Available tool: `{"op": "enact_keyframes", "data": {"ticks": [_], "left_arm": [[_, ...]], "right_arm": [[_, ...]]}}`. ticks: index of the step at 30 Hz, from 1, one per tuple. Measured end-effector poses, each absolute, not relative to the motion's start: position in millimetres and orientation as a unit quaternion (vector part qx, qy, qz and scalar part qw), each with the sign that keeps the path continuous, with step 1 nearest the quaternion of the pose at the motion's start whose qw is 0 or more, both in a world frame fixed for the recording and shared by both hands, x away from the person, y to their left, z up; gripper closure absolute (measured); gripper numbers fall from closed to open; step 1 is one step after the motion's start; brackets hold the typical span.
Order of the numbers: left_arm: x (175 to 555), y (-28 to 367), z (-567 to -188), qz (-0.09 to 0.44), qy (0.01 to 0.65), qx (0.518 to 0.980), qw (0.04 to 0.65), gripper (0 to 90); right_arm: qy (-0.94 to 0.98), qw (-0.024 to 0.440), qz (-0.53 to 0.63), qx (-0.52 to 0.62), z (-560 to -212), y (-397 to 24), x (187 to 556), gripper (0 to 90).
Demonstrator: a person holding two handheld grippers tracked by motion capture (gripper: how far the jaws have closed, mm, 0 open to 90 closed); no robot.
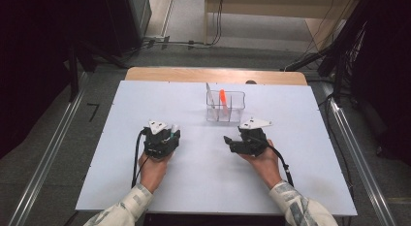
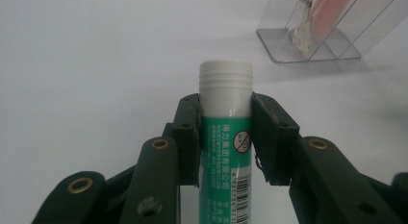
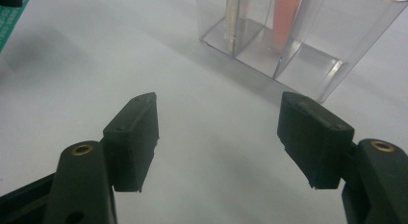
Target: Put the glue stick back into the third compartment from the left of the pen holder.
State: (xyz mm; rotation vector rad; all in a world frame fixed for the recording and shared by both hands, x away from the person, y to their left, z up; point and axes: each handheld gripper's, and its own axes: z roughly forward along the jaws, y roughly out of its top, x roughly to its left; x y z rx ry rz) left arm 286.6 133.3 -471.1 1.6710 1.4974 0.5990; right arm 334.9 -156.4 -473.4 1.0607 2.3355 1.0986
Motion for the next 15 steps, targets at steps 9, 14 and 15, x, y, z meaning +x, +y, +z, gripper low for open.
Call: {"op": "enact_keyframes", "data": {"ticks": [9,14,15], "left_arm": [[288.4,123.7,-467.4,0.239,0.584,0.659,0.409,65.3],[291.5,112.6,-464.6,0.236,0.577,0.661,0.418,65.3],[292.4,110.4,-464.1,0.235,0.575,0.663,0.418,65.3]], "right_arm": [[0.823,0.171,0.395,0.371,-471.1,-153.3,332.9,29.4],[0.823,0.17,0.399,0.367,-469.3,-152.0,331.6,29.4],[0.823,0.169,0.4,0.366,-469.0,-151.8,331.5,29.4]]}}
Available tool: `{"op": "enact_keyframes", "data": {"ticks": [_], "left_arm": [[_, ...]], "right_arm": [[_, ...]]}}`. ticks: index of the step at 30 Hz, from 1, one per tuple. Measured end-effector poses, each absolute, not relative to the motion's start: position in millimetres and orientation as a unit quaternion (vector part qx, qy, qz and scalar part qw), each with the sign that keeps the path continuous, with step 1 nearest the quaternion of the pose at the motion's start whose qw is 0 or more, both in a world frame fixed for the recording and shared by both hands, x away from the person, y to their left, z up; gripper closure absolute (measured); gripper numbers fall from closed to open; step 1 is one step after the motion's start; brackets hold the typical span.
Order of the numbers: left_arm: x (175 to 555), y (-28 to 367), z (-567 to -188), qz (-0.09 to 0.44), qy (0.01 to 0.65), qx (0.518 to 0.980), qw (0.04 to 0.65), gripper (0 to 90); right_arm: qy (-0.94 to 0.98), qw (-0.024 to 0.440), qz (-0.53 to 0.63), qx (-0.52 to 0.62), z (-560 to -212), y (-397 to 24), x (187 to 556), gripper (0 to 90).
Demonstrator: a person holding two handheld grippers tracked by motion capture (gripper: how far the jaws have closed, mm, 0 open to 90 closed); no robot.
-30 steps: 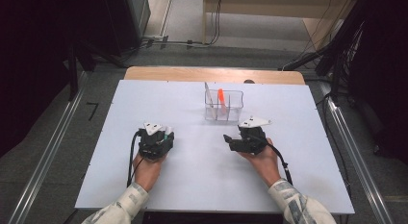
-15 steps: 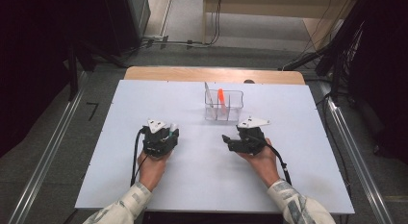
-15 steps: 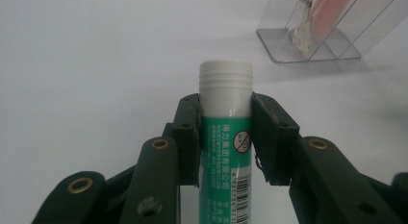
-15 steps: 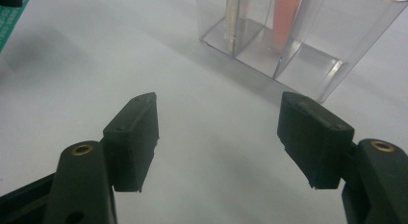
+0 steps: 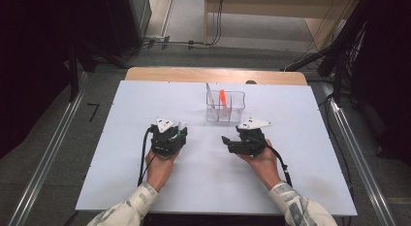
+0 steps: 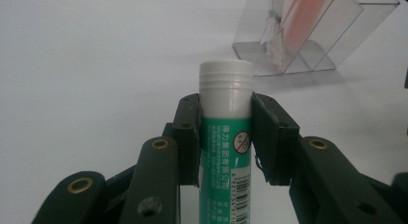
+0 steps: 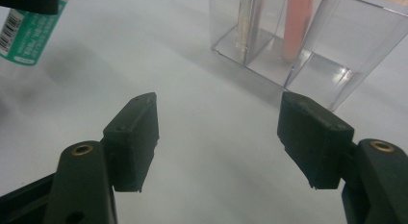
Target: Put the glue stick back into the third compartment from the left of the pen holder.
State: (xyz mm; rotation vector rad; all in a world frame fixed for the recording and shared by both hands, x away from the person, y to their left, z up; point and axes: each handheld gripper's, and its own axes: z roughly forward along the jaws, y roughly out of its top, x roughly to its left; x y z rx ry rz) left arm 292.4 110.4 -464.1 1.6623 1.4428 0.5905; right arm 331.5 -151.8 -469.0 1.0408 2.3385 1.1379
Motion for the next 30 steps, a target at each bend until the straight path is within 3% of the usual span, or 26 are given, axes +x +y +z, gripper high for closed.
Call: {"op": "enact_keyframes", "data": {"ticks": [30], "left_arm": [[312.9,59.6,-456.3,0.226,0.555,0.67,0.439,65.3]], "right_arm": [[0.825,0.151,0.419,0.348,-463.3,-134.7,326.8,29.4]]}}
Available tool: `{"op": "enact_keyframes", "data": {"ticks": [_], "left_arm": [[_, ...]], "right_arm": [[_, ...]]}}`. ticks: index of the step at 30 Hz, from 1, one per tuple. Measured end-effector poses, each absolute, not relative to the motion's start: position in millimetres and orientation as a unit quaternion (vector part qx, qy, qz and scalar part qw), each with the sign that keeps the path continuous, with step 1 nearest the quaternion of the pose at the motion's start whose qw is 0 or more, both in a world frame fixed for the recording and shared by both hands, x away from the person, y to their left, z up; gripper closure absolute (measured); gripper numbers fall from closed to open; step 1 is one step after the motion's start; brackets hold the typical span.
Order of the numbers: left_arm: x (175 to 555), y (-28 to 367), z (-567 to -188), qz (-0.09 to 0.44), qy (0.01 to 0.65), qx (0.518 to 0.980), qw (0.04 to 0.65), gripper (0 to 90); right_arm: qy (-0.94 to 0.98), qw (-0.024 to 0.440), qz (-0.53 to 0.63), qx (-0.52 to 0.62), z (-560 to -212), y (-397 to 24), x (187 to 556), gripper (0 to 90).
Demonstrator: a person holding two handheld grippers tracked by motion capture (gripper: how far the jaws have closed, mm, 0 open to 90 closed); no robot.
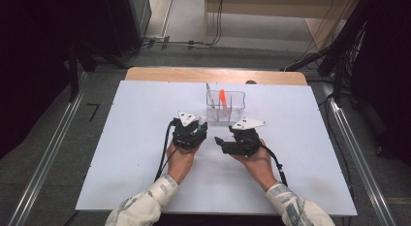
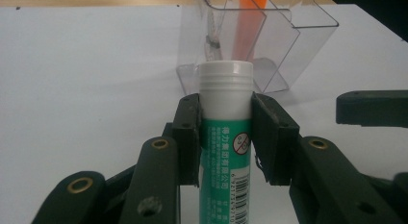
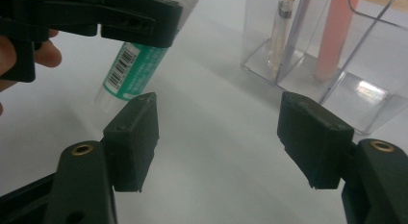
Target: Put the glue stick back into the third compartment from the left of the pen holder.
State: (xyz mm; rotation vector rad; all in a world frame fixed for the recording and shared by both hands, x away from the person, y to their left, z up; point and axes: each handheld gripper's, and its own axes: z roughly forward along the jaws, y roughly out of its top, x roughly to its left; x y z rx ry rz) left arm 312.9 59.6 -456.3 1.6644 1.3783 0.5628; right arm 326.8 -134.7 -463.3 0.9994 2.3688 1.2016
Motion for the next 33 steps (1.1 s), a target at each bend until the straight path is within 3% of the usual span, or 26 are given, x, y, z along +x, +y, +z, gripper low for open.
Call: {"op": "enact_keyframes", "data": {"ticks": [22,33], "left_arm": [[318.7,29.4,-448.7,0.222,0.542,0.674,0.451,65.2],[317.1,20.8,-446.1,0.219,0.536,0.674,0.459,65.2]], "right_arm": [[0.816,0.11,0.44,0.359,-465.8,-123.5,333.4,30.4],[0.813,0.1,0.442,0.365,-469.8,-122.4,338.5,35.7]]}}
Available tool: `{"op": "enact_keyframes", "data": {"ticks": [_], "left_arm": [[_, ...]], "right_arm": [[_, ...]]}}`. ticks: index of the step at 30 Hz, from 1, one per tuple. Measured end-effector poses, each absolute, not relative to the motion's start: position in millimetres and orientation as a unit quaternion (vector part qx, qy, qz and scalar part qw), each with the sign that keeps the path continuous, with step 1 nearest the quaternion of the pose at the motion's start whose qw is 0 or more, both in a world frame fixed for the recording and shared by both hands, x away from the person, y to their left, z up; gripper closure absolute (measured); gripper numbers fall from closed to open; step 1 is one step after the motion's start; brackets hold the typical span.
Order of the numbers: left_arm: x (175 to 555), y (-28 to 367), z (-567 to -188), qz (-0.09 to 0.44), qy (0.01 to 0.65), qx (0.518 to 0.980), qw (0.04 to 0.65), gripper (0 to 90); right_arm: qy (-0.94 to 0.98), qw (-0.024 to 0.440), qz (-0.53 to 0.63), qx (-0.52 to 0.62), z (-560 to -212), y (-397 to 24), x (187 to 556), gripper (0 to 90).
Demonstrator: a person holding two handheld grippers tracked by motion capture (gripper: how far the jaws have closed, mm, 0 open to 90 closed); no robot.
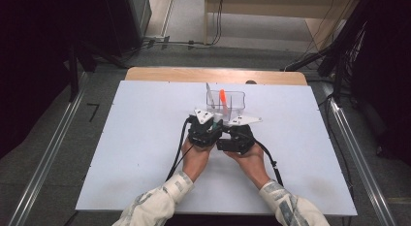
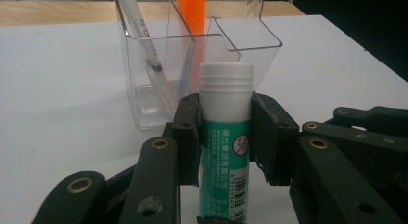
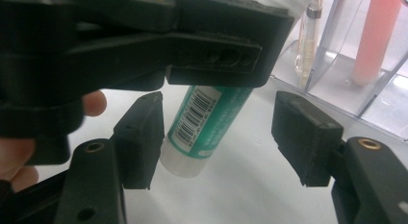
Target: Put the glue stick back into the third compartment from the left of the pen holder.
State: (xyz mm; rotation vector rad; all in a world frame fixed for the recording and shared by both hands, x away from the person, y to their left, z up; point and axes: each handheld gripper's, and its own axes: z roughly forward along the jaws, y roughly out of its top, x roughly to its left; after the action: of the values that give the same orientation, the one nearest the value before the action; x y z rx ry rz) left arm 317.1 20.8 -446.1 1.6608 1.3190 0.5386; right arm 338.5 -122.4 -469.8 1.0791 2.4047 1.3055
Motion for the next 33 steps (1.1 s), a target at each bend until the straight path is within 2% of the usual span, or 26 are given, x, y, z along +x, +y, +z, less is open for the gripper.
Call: {"op": "enact_keyframes", "data": {"ticks": [19,28,33], "left_arm": [[315.7,16.8,-443.7,0.21,0.533,0.676,0.463,65.1],[313.6,17.0,-445.4,0.211,0.53,0.677,0.466,64.9],[311.5,17.0,-444.1,0.213,0.528,0.674,0.471,64.2]], "right_arm": [[0.814,0.09,0.447,0.359,-472.1,-124.5,342.1,55.1],[0.808,0.053,0.448,0.379,-475.0,-131.0,349.6,62.3],[0.806,0.055,0.451,0.38,-474.2,-132.7,349.7,63.4]]}}
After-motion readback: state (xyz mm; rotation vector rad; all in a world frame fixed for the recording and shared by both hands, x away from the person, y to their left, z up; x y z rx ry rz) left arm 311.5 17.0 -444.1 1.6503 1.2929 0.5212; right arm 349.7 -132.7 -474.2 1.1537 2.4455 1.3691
